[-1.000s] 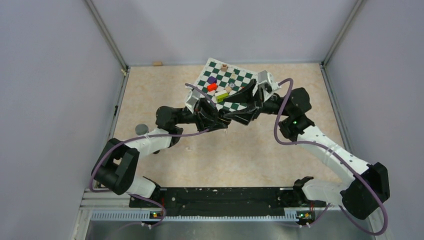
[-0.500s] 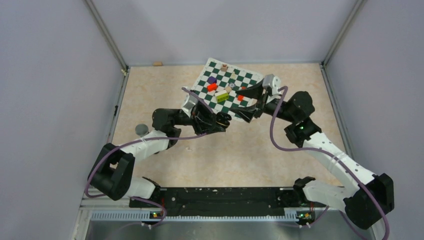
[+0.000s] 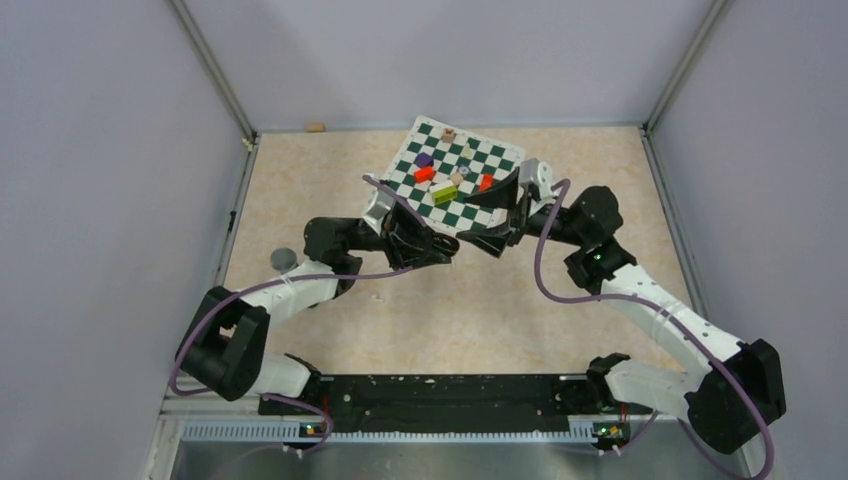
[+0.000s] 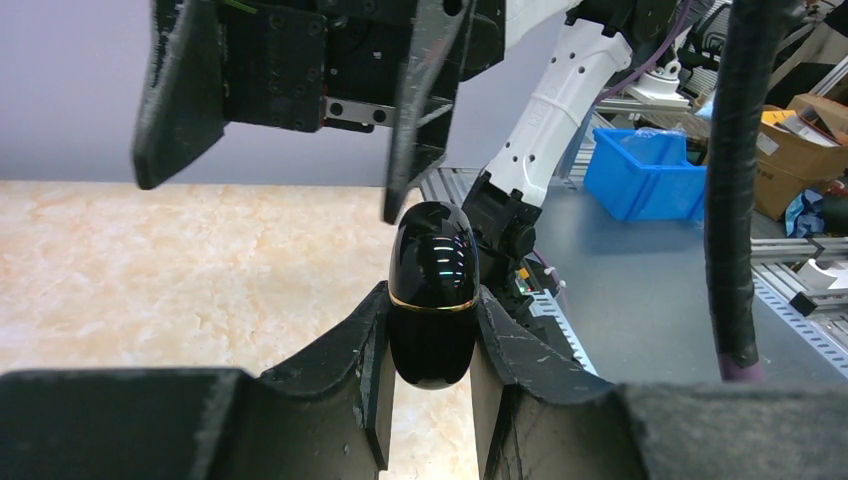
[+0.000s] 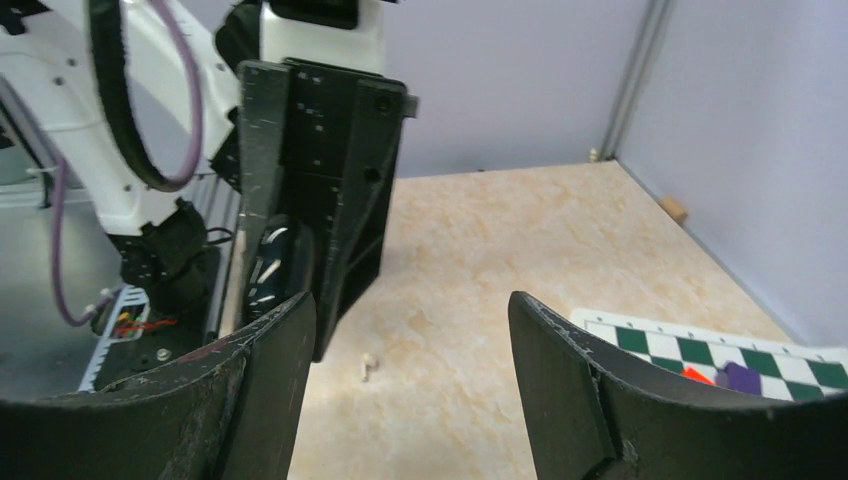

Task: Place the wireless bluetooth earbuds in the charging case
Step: Close the charging case.

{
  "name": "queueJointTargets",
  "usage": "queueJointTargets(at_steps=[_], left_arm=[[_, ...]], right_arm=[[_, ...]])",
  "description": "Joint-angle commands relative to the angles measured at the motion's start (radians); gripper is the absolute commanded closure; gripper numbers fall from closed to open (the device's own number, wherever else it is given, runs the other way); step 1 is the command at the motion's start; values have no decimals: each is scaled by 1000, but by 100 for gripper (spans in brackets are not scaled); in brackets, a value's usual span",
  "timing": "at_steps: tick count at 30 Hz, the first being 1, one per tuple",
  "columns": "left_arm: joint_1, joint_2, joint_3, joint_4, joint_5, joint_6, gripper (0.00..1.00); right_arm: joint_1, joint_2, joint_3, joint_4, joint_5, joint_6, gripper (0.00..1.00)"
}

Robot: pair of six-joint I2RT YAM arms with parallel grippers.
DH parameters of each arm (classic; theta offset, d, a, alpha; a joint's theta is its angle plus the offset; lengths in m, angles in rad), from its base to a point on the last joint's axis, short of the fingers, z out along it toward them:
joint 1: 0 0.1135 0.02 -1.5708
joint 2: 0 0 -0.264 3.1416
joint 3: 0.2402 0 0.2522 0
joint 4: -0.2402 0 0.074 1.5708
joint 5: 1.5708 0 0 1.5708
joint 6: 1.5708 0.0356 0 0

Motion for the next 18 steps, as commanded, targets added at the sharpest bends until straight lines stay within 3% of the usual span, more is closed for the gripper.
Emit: queueJointTargets(at_steps=[1,6,9,13,16,18], left_arm=[[1,-9,-2,32,-9,22,100],[0,-4,3,-34,-25,56,100],[-1,-1,11,-142,-68,105,100],[0,19,33,-364,-178,210,100],[-6,60,62,-558,-323,295,100],[-16,102,86,-652,-408,335,100]], right_arm=[[8,-25,-24,160,-147,107,30],[5,-43,-28,203,-137,152,29],[-23,-65,36,27,-6,60,24],[-61,-111,178,-291,459,-166,9],[-74,-141,186,-337,819,-297,1],[-96,-170,150,-301,953,-360,1]])
